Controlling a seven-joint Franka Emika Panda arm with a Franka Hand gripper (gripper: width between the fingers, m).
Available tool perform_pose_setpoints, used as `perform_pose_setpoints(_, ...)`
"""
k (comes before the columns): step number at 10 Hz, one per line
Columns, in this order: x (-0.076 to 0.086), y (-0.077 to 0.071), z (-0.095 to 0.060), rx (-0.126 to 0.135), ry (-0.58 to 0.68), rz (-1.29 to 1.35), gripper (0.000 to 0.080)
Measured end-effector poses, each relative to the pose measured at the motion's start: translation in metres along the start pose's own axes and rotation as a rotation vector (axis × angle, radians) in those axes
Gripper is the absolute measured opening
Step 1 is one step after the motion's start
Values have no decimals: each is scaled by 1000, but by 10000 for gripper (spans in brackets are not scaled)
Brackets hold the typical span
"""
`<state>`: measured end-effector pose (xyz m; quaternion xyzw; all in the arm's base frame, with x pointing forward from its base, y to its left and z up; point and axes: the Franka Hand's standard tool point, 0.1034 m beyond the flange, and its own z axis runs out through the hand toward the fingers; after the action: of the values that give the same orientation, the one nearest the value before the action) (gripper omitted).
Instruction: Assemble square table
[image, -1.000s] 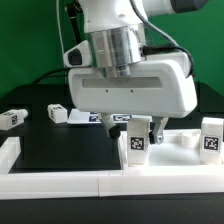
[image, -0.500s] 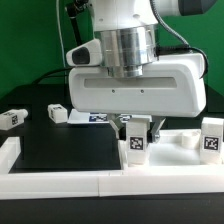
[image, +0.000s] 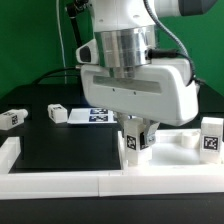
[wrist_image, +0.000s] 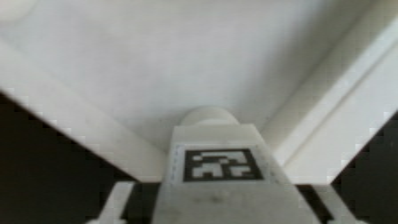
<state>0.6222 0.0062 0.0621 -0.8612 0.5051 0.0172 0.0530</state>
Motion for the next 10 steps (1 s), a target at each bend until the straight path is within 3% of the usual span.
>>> perform_pose_setpoints(1, 1, -1, 0, 4, -8, 151, 284)
perform_pose_setpoints(4, 0, -7, 2, 71, -76, 710, 284)
perform_pose_setpoints(5, 1, -6, 2, 79, -87, 746, 284)
perform_pose_setpoints(6, 0, -6, 3, 78, -86, 734, 284)
perform_pose_setpoints(7, 2, -7, 2, 88, -62, 595, 361)
perform_pose_setpoints(8, 3, -11, -1, 109, -25, 410, 510)
perform_pose_setpoints(9, -2, -15, -4, 107, -12, 231, 510)
perform_pose_setpoints(10, -3, -15, -5, 106, -5, 141, 618)
